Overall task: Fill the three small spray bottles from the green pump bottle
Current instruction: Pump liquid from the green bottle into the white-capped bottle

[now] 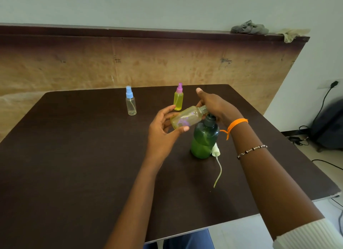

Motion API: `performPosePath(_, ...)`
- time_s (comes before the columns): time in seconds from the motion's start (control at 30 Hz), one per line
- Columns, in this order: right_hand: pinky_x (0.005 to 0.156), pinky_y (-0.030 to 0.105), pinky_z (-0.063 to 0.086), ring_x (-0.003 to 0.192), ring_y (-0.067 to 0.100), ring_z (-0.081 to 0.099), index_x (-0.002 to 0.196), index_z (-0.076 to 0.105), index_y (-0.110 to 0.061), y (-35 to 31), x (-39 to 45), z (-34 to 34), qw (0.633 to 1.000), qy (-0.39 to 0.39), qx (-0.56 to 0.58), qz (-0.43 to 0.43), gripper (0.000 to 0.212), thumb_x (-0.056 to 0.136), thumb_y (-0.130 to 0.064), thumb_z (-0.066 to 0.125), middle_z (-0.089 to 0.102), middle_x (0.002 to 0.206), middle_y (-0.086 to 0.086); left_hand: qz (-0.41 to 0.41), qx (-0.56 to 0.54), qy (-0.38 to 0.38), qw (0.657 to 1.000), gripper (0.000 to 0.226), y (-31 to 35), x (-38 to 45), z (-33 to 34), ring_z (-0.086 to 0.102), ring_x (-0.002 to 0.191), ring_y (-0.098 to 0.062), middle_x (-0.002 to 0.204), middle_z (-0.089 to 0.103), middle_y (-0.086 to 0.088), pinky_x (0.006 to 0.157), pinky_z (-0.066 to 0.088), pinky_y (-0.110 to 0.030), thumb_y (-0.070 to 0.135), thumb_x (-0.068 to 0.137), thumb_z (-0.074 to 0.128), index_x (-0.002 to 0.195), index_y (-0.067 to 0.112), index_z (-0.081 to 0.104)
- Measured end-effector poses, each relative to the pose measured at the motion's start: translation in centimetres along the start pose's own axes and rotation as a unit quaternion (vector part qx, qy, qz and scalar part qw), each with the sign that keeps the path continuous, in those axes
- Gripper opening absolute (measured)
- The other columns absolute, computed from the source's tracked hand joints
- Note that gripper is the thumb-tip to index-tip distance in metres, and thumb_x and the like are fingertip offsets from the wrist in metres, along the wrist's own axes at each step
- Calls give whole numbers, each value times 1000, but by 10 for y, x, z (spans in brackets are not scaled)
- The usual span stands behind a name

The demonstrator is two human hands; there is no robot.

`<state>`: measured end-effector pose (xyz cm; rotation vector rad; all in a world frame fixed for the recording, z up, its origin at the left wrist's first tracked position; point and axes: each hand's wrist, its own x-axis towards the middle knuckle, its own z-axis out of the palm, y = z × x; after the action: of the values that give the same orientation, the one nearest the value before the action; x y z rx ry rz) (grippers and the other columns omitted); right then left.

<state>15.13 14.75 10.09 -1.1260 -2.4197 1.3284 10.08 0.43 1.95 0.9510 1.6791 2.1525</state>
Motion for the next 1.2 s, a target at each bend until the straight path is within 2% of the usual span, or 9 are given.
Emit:
performPosePath(0.17, 57, 27, 32, 61, 14, 47, 69, 57, -8, 0, -6, -1, 1000, 5, 6, -12, 71, 93, -63, 20, 53, 63, 3, -7, -5, 2, 1000, 57, -2, -2, 3, 65, 96, -2, 105, 66, 5, 80, 49, -15, -4, 70, 76, 114, 26, 56)
performPosePath(0.3, 55, 25, 29, 58, 14, 46, 85, 59, -5, -7, -9, -4, 999, -29, 10, -12, 73, 95, -61, 13, 53, 60, 6, -2, -2, -1, 1000, 48, 2, -2, 0, 65, 96, -1, 105, 67, 7, 78, 50, -15, -4, 70, 76, 104, 27, 61)
performPosePath(0.43, 63, 28, 42, 55, 16, 53, 69, 59, -6, 5, 0, 0, 996, -3, 82, -28, 71, 96, -59, 20, 58, 60, 8, -1, 0, -4, 1000, 47, 0, 0, -2, 65, 95, -1, 104, 67, 8, 79, 50, -16, -4, 69, 77, 104, 23, 62)
performPosePath(0.53, 68, 30, 43, 57, 17, 54, 64, 60, -7, 11, 7, 2, 997, 21, 72, -31, 65, 99, -49, 24, 59, 61, 10, -8, -2, -6, 1000, 46, -4, -1, 1, 65, 94, 1, 103, 67, 8, 78, 50, -15, -4, 69, 76, 106, 19, 62)
performPosePath(0.67, 63, 29, 42, 56, 16, 54, 67, 60, -8, 9, 6, 0, 997, 6, 76, -23, 64, 98, -52, 25, 59, 63, 8, -11, -6, -2, 1000, 45, -6, -2, 4, 65, 94, 0, 102, 68, 9, 78, 50, -16, -5, 70, 76, 106, 19, 62)
performPosePath(0.8, 59, 26, 41, 57, 15, 55, 79, 62, -7, 3, 0, -4, 997, -36, 66, 6, 67, 95, -60, 23, 60, 65, 7, -1, 10, -2, 1000, 46, -3, -1, 0, 65, 96, -2, 105, 67, 9, 82, 51, -19, -3, 70, 77, 104, 24, 62)
performPosePath(1.03, 56, 25, 35, 57, 13, 50, 69, 60, -9, 7, 0, -1, 999, 12, 48, -15, 62, 101, -45, 21, 57, 63, 7, 2, 26, -3, 1000, 48, 0, -1, 2, 66, 98, -4, 106, 68, 9, 88, 53, -24, -4, 69, 77, 105, 24, 63)
performPosePath(1.2, 57, 26, 37, 59, 14, 51, 73, 61, -7, 4, -3, -1, 999, -4, 45, -12, 65, 99, -50, 20, 57, 65, 7, -3, 23, 0, 1000, 47, 4, -3, 1, 65, 94, 1, 104, 67, 11, 82, 52, -18, -4, 70, 77, 104, 24, 62)
